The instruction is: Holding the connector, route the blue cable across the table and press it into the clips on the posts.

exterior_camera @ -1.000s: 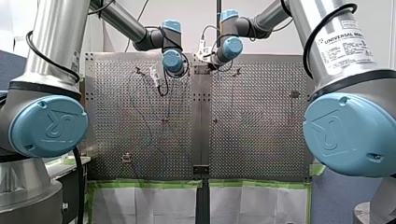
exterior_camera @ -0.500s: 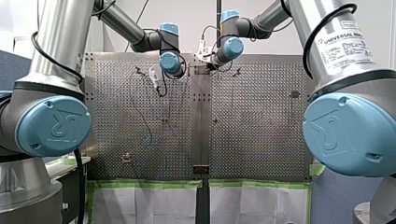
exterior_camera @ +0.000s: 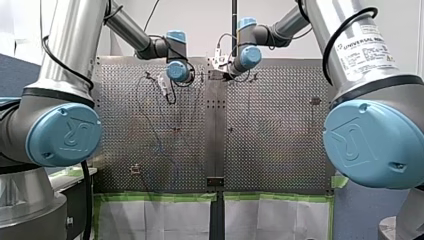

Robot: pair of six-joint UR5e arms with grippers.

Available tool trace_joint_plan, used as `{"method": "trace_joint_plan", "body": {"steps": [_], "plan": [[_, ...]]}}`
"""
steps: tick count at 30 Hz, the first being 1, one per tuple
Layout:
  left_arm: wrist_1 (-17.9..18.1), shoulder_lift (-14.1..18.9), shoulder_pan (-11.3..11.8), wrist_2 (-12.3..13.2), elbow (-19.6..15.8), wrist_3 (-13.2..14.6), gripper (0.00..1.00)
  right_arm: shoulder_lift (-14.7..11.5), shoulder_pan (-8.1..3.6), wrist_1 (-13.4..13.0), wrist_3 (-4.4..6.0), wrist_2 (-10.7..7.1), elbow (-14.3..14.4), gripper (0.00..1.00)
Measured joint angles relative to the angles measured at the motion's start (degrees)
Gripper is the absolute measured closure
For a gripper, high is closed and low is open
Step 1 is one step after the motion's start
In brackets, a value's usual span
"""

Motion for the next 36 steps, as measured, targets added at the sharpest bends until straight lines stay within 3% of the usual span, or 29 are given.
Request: {"method": "trace_joint_plan", "body": {"steps": [9, 21, 27, 28, 29, 30, 31, 32, 33, 35, 36], "plan": [[-2.75, -3.52, 1.11, 1.88, 3.55, 1.06, 1.0, 0.3, -2.15, -0.8, 0.91, -2.44, -0.56, 1.0], [-3.95, -8.48, 2.25, 2.77, 9.71, 1.06, 1.0, 1.82, -5.22, -1.18, 1.03, -3.77, -1.68, 1.0], [-4.82, -8.64, 2.38, 2.33, 11.04, 1.05, 1.0, 1.97, -5.83, -1.22, 1.04, -3.99, -1.72, 1.0], [-5.03, -8.64, 2.38, 2.22, 11.06, 1.01, 0.96, 1.97, -5.89, -1.21, 1.04, -4.02, -1.72, 1.0], [-5.28, -8.64, 2.36, 2.05, 11.07, 0.95, 0.8, 1.98, -5.93, -1.19, 1.04, -4.06, -1.72, 1.0], [-5.62, -8.65, 2.33, 1.79, 11.07, 0.88, 0.8, 1.99, -5.95, -1.16, 1.04, -4.09, -1.73, 1.0], [-5.8, -8.65, 2.3, 1.64, 11.07, 0.85, 0.68, 2.0, -5.95, -1.14, 1.04, -4.11, -1.73, 1.0], [-6.18, -8.65, 2.26, 1.33, 11.07, 0.83, 0.5, 2.0, -5.96, -1.13, 1.04, -4.13, -1.73, 1.0], [-6.59, -8.65, 2.21, 1.02, 11.08, 0.86, 0.5, 2.0, -5.97, -1.1, 1.03, -4.14, -1.73, 1.0], [-7.33, -8.66, 2.13, 0.59, 11.09, 0.94, 0.27, 2.0, -5.97, -1.06, 1.03, -4.15, -1.73, 1.0], [-7.95, -8.66, 2.08, 0.36, 11.1, 1.05, 0.27, 2.0, -5.98, -1.02, 1.04, -4.15, -1.73, 1.0]]}}
